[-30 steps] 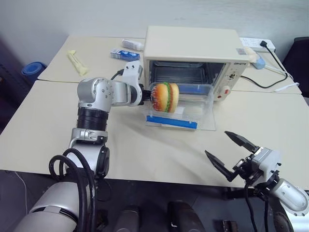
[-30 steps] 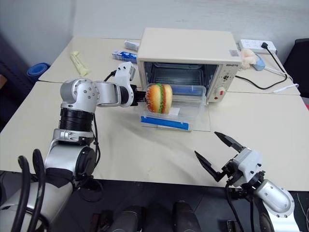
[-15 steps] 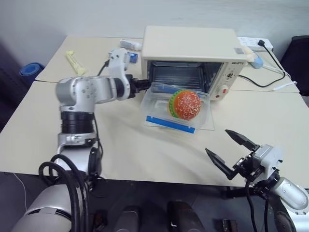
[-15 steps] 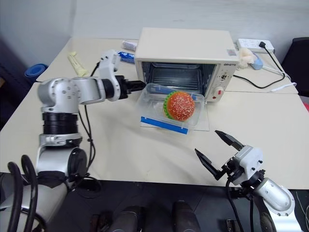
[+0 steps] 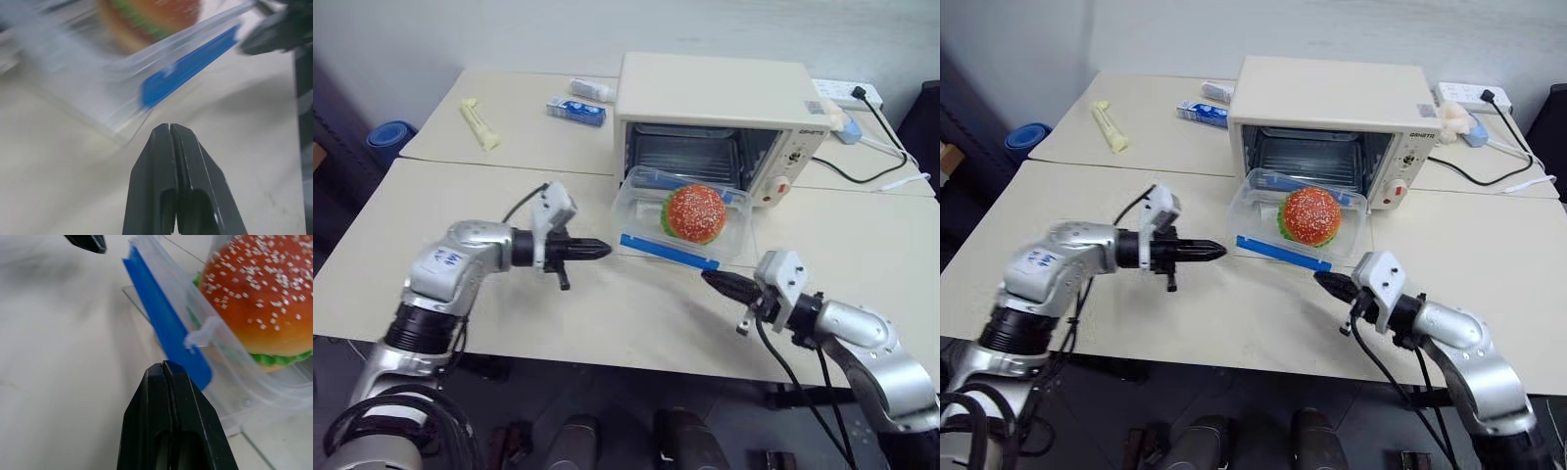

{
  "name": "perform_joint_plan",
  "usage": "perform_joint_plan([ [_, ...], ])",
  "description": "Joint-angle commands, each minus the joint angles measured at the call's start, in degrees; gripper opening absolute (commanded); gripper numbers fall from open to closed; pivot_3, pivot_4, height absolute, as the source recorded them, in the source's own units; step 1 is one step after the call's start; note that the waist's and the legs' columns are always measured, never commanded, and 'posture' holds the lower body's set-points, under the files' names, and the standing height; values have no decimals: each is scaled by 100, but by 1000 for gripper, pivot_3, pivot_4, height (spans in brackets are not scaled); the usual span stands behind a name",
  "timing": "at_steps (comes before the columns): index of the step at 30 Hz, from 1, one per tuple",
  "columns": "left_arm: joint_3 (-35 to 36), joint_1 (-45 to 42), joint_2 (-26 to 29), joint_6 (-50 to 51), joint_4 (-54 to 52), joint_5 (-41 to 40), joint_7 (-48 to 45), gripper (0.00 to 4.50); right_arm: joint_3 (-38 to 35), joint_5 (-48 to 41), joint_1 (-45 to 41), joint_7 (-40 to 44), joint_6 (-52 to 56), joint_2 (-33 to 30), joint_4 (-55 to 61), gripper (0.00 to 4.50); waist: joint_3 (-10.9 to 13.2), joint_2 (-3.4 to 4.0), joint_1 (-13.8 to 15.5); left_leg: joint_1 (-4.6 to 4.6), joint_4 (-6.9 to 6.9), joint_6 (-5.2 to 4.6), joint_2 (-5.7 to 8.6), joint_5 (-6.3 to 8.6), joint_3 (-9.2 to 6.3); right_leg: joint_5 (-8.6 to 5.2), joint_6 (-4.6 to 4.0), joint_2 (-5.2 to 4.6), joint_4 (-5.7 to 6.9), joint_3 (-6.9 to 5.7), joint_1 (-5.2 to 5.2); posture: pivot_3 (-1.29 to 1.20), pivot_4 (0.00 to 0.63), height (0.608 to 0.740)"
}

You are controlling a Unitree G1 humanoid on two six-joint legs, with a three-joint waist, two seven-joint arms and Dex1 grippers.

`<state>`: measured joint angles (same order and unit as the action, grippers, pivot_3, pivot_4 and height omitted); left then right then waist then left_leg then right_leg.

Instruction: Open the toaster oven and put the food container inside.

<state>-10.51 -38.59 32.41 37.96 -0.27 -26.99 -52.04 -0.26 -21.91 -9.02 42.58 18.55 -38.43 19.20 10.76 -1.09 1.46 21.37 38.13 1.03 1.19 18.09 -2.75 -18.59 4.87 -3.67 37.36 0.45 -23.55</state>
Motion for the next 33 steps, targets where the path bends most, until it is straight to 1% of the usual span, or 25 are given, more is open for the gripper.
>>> perform_joint_plan([
  [1,110,-297,-495,-214,289,377,719,0,73,251,-421,108,-188,32,-514,12,0,0,-9,2,0,-1,0,1,0,0,1,2,0,-1,-2,0,150,740],
  [7,256,-428,-1220,-846,1028,990,1640,0,156,713,-1457,164,-781,169,-1866,12,0,0,-99,-4,-1,1,-7,-1,19,2,4,12,12,3,-11,0,150,740],
  [13,679,-898,-1793,-1490,1890,1222,2360,0,188,1131,-2216,112,-1460,404,-3042,12,0,0,-131,-2,4,3,-7,-2,18,3,6,9,15,2,-13,0,150,740],
  [16,821,-1144,-2051,-1724,2312,1240,2502,0,181,1330,-2739,-28,-1665,594,-3679,12,0,0,-143,-3,4,4,-6,-3,21,4,7,10,16,-4,-14,0,150,740],
  [21,988,-1496,-2323,-2171,2993,1366,2713,0,195,1669,-3512,-374,-1978,871,-4687,12,0,0,-160,-1,0,6,-7,-4,25,4,7,9,16,-10,-19,0,150,740],
  [24,1024,-1603,-2413,-2353,3273,1409,2715,0,169,1870,-3922,-663,-2195,1013,-5319,12,0,0,-167,-1,-1,7,-7,-4,29,4,8,9,15,-10,-21,0,150,740],
  [28,1073,-1590,-2431,-2490,3443,1453,2686,0,65,1842,-4212,-746,-2344,1171,-5773,12,0,0,-173,0,-4,8,-7,-5,31,4,7,9,17,-8,-24,0,150,740],
  [30,1069,-1444,-2334,-2376,3225,1403,2512,0,42,1736,-4171,-529,-2240,1144,-5632,12,0,0,-173,4,-4,8,-8,-5,30,4,8,9,20,-9,-26,0,150,740],
  [33,1064,-989,-1920,-1952,2382,1193,1959,0,-31,1322,-3796,143,-1685,909,-4768,12,0,1,-209,6,-10,9,-10,-5,31,5,8,10,33,-6,-29,0,150,740],
])
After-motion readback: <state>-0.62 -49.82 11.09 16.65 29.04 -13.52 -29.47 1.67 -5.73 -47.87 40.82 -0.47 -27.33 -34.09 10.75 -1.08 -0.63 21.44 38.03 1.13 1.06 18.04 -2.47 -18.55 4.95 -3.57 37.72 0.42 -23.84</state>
